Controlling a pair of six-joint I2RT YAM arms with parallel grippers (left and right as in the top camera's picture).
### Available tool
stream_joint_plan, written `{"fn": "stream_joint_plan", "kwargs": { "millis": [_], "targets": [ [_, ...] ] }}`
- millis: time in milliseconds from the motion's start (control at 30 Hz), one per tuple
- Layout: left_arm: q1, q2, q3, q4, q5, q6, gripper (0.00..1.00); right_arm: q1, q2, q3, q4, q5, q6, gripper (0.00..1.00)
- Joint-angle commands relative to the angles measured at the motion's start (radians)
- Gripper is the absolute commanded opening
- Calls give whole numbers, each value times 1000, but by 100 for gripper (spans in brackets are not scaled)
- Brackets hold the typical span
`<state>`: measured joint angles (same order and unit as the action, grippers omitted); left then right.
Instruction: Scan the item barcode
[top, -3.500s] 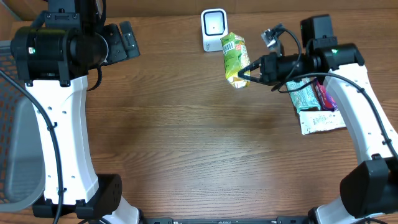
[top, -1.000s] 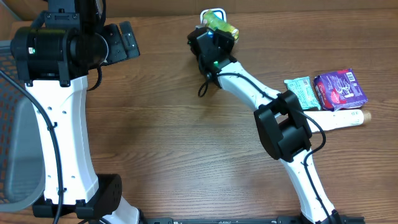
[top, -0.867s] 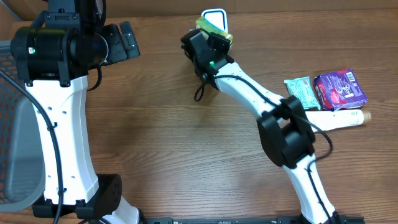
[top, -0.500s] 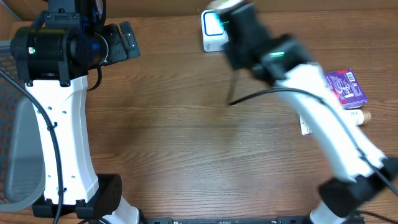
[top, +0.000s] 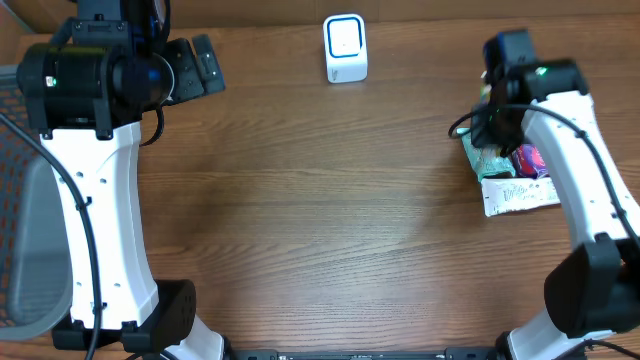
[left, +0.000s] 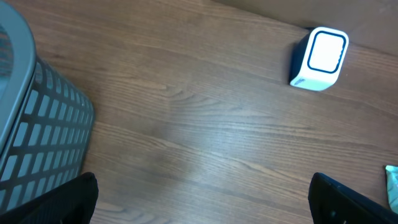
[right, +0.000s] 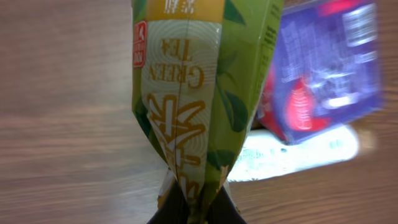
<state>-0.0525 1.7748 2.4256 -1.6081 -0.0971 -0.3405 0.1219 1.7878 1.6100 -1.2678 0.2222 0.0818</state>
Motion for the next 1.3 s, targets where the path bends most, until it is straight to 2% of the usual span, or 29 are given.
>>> {"fn": "stream_joint_plan", "kwargs": {
  "millis": [0, 100, 233, 333, 367, 400, 500, 767, 933, 1100, 1133, 1167, 1200, 1267],
  "targets": [
    [-7, -2, -2, 0, 5, -11, 100, -16, -10, -151, 84, -3, -159, 4],
    [-7, -2, -2, 0, 5, -11, 99, -31, -10, -243, 161, 33, -161, 4],
    [-7, -2, -2, 0, 5, -11, 99, -58, -10, -261, 172, 50, -158, 7],
    [-7, -2, -2, 0, 5, -11, 100, -77, -11, -246, 168, 50, -152, 32],
    [-7, -2, -2, 0, 5, -11, 100, -82, -11, -235, 164, 53, -127, 52],
    [-7, -2, -2, 0, 5, -11, 100, -85, -11, -225, 159, 55, -108, 63],
    [-7, -2, -2, 0, 5, -11, 100, -89, -16, -177, 132, 69, -68, 72],
    [-7, -2, -2, 0, 5, -11, 99, -50, -64, 95, -20, -11, -33, 76],
    [-7, -2, -2, 0, 5, -11, 100, 17, -131, 271, -92, -211, -33, 76],
    [-7, -2, -2, 0, 5, -11, 100, 80, -219, 348, -111, -401, -33, 77],
    [-7, -2, -2, 0, 5, -11, 100, 93, -247, 357, -111, -427, -32, 82],
    [-7, -2, -2, 0, 5, -11, 99, 102, -271, 360, -111, -450, -29, 93],
    [-7, -2, -2, 0, 5, -11, 100, 110, -298, 360, -110, -476, -25, 100],
    [-7, -2, -2, 0, 5, -11, 100, 120, -338, 360, -111, -542, -25, 100]
  ]
}}
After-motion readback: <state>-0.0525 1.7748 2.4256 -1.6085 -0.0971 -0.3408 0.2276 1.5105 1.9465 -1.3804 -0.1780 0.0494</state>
